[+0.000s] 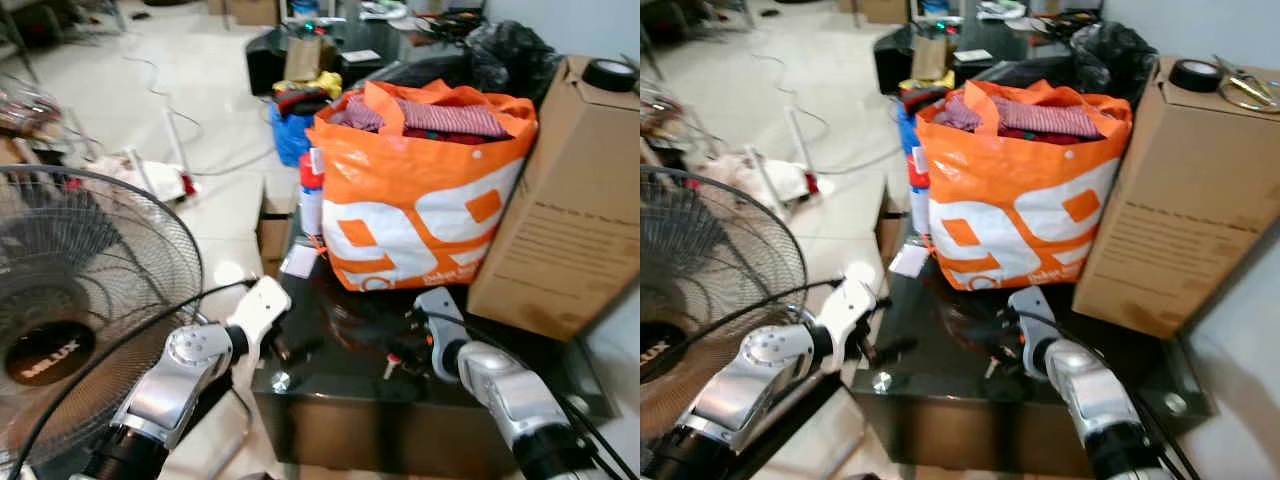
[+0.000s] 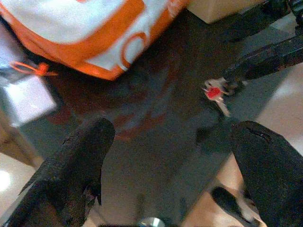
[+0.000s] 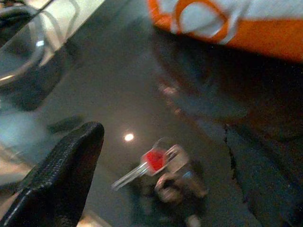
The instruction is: Hang keys on a hook
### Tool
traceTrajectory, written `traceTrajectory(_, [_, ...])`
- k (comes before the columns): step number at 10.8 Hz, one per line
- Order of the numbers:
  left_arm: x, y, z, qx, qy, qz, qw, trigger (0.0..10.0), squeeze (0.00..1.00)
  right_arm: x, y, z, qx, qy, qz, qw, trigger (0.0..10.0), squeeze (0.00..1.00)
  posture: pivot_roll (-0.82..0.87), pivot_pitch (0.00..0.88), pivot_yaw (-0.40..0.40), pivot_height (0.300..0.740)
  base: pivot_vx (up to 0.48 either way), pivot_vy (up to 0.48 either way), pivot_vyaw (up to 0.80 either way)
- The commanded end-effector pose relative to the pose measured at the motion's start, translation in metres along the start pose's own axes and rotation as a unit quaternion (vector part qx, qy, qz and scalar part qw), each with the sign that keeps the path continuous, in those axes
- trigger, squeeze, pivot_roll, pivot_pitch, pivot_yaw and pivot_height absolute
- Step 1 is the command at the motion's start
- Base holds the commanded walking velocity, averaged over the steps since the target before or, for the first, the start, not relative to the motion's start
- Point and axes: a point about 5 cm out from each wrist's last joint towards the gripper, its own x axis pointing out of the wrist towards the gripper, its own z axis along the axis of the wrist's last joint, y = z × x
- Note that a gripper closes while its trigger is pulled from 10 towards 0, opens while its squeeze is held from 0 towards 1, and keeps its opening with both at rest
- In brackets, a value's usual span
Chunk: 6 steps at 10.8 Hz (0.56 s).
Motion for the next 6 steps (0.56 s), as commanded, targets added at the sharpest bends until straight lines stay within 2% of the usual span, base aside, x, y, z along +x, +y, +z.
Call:
traceTrajectory(1, [-0.003, -0.001, 0.002, -0.001, 0.004, -0.012, 1.000, 10.0, 0.00, 0.000, 0.002, 0.002, 0.007, 0.005, 0.010, 1.000, 10.0, 0.00, -0.12, 0.000, 0.022, 0.740, 0.000, 0.000, 0.00])
traceTrajectory(2, [-0.007, -0.002, -0.001, -0.004, 0.008, -0.015, 1.000, 10.0, 0.00, 0.004, 0.000, -0.004, 0.012, 0.028, -0.004, 1.000, 10.0, 0.00, -0.12, 0.000, 0.018, 0.740, 0.000, 0.000, 0.00])
traceTrajectory(4, [-0.011, -0.001, -0.001, 0.000, 0.009, -0.010, 1.000, 10.0, 0.00, 0.009, 0.000, -0.015, 0.053, 0.058, -0.012, 0.997, 10.0, 0.00, -0.10, 0.000, 0.010, 0.740, 0.000, 0.000, 0.00])
traceTrajectory(5, [-0.012, -0.001, -0.001, 0.000, 0.011, -0.011, 1.000, 10.0, 0.00, 0.009, 0.000, -0.018, 0.055, 0.064, -0.014, 0.996, 7.1, 0.00, -0.10, 0.000, 0.011, 0.740, 0.000, 0.000, 0.00])
traceTrajectory(6, [-0.012, -0.001, -0.001, 0.001, 0.012, -0.012, 1.000, 10.0, 0.00, 0.011, -0.004, -0.021, 0.061, 0.068, -0.031, 0.995, 1.8, 0.00, -0.10, 0.000, 0.012, 0.740, 0.000, 0.000, 0.00])
